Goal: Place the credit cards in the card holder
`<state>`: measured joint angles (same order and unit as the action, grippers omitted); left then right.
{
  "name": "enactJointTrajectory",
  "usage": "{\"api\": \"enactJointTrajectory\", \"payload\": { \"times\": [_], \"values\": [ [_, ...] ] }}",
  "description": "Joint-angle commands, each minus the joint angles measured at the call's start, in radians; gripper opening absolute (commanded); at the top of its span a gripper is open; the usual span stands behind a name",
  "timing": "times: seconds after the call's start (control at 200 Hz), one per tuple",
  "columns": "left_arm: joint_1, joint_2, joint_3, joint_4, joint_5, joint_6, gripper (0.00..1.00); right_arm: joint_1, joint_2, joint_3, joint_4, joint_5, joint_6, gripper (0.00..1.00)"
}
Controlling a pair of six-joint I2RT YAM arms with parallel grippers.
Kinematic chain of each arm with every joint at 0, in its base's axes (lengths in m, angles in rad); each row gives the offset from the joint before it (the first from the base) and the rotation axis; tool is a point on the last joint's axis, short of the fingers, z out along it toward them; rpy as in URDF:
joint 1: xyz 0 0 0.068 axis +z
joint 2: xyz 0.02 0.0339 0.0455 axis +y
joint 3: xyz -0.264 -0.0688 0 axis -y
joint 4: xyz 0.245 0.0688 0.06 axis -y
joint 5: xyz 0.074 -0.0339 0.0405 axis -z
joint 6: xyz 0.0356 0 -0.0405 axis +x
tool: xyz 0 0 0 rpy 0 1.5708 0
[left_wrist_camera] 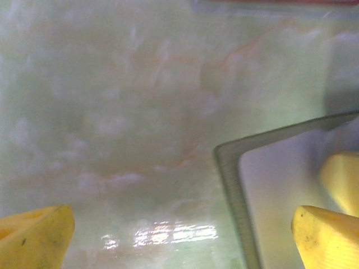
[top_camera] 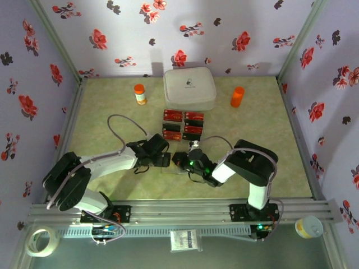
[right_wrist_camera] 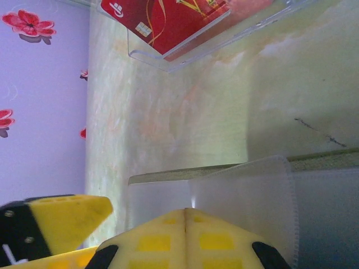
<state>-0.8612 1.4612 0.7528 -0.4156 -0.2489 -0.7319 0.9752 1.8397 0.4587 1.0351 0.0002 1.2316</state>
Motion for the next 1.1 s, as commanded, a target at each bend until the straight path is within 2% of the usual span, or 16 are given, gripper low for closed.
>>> {"api": "enactJointTrajectory", "payload": {
  "times": [0.0,0.285,0.615,0.885,1.095],
  "values": [
    [0.012,0.027,-0.028,0.028,0.002,-0.053,1.00,0.011,-0.034,-0.034,-0.083,0.031,-0.003,0.00],
    [0.026,0.074,-0.012,0.014,-0.033,0.003,1.00,0.004,-0.164,-0.038,-0.333,0.067,-0.071,0.00],
    [0.041,0.085,0.000,0.015,-0.047,0.051,1.00,-0.011,-0.237,-0.083,-0.425,0.081,-0.089,0.00],
    [0.040,0.071,-0.015,0.017,-0.043,0.041,1.00,-0.011,-0.391,0.084,-0.767,0.041,-0.281,0.00],
    [0.040,0.051,-0.028,0.020,-0.045,0.029,1.00,-0.004,-0.373,0.227,-0.897,-0.015,-0.372,0.00]
  ]
}}
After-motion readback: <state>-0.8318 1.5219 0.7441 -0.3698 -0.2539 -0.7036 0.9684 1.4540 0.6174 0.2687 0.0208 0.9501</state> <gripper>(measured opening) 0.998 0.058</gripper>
